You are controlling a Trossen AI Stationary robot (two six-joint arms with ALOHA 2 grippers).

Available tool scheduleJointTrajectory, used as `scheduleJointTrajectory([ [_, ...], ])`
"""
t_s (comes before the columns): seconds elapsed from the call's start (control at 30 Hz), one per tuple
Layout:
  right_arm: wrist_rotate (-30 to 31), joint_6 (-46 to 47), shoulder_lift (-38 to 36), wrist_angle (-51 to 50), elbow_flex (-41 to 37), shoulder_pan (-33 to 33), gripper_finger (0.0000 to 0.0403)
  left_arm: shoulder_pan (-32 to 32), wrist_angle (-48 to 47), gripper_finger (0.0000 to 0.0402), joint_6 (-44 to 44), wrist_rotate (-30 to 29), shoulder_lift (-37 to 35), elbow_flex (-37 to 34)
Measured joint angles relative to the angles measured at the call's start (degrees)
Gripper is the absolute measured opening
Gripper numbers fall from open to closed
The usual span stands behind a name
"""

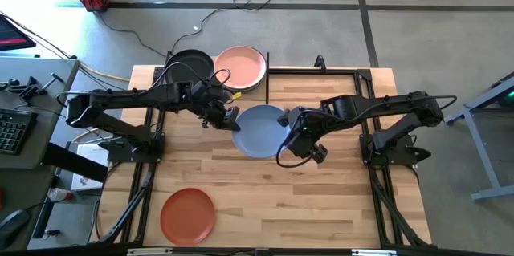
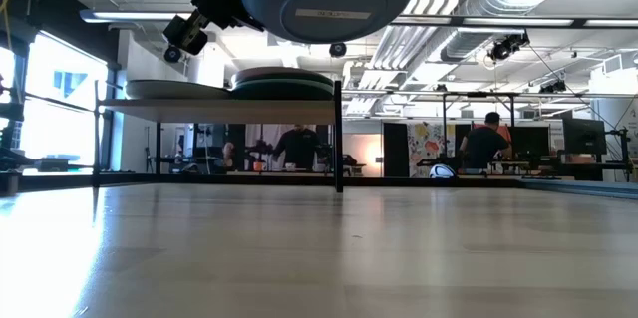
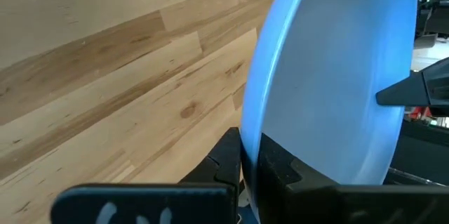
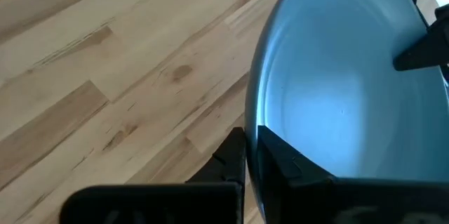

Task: Place and stack plates onto a shelf
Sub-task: Stack the blue plate on top of the dark blue plate on the shelf

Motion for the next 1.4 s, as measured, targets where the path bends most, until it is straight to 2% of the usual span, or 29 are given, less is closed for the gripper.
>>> scheduleJointTrajectory([
  [0.13,0.55,1.51,-0.02,-0.25,0.0,-0.02,0.0016,0.0,0.0,0.0009,-0.63,0.35,0.0,-0.03],
  [0.3,1.32,2.77,-0.04,-0.9,0.0,-0.11,0.0071,-0.13,0.24,0.0008,-0.98,0.71,-0.01,-0.04],
  [0.4,1.35,2.75,-0.04,-1.66,0.0,-0.13,0.0101,-0.15,0.25,0.0008,-0.92,-0.85,0.0,-0.04],
  [0.53,1.25,2.82,-0.04,-3.15,0.0,-0.13,0.0121,-0.15,-0.09,0.0008,-0.16,-2.93,-0.02,-0.04],
  [0.67,1.56,4.81,-0.1,-5.22,0.0,-0.12,0.0123,-0.13,-0.07,0.0008,-0.07,-4.43,-0.02,-0.04],
  [0.93,7.55,9.4,-2.21,-7.72,0.04,-0.12,0.0124,2.3,-0.84,0.0008,0.34,-5.74,-1.89,-0.02],
  [1.2,11.56,12.54,-4.61,-10.59,-0.04,-0.09,0.0124,5.8,-9.69,0.0007,2.41,-8.56,-4.56,-0.02],
  [1.4,11.8,14.94,-4.85,-11.78,-0.02,-0.11,0.0124,8.76,-13.45,0.0007,3.03,-10.45,-8.94,-0.02],
])
